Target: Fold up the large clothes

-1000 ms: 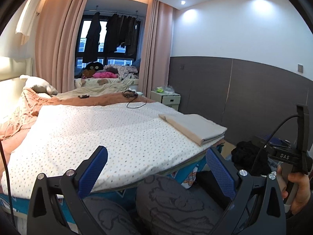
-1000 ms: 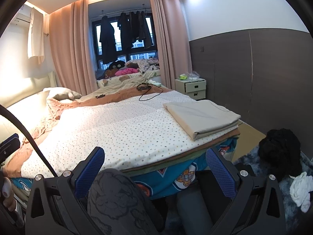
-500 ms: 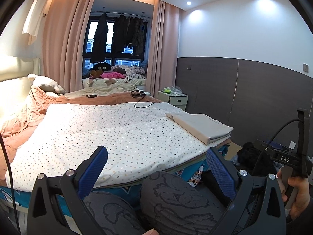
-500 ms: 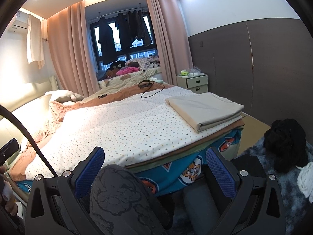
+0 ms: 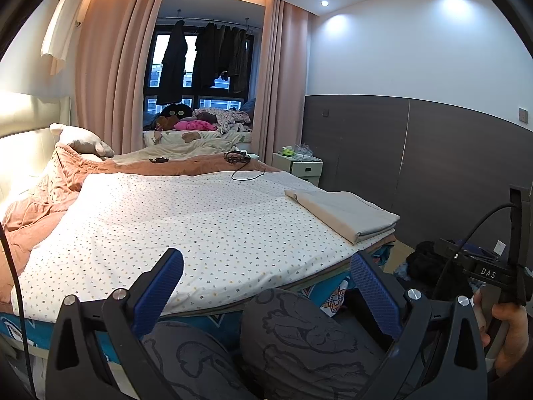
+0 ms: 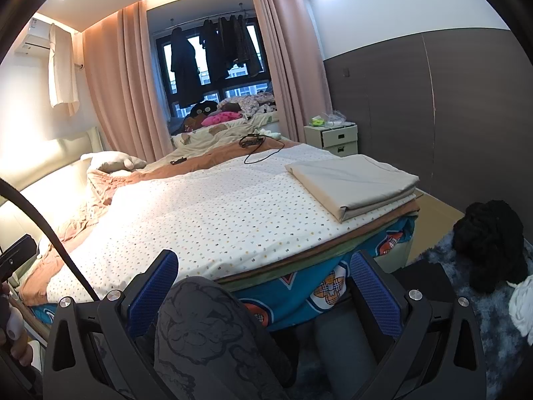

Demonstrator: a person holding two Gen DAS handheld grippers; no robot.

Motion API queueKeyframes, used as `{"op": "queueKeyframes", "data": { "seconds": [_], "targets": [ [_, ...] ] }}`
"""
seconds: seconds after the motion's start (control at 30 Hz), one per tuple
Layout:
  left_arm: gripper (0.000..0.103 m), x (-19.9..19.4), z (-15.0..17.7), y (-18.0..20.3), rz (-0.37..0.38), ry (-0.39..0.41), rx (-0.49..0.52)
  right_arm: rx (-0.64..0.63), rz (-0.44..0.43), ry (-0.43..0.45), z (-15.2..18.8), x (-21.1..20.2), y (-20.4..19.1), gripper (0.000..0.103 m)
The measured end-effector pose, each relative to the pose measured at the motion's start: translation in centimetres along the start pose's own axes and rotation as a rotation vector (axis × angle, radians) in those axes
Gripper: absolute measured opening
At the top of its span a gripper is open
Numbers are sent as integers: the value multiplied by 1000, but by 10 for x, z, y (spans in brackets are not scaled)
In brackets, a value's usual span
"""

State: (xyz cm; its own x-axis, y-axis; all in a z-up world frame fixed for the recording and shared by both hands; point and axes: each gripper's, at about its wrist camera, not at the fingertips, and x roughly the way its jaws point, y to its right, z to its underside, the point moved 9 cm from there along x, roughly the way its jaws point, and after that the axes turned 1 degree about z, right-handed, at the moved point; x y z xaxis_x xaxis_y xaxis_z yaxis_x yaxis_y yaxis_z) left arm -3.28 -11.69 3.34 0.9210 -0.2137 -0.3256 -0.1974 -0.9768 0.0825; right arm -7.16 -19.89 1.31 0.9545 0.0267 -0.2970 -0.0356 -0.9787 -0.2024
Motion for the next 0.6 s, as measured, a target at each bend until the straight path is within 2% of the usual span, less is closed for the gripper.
{"op": "queueKeyframes", "data": {
  "seconds": [0.6],
  "targets": [
    [103, 2, 2, -3, 2, -7, -10, 9, -4, -9, -3, 3, 4, 103]
  ]
}}
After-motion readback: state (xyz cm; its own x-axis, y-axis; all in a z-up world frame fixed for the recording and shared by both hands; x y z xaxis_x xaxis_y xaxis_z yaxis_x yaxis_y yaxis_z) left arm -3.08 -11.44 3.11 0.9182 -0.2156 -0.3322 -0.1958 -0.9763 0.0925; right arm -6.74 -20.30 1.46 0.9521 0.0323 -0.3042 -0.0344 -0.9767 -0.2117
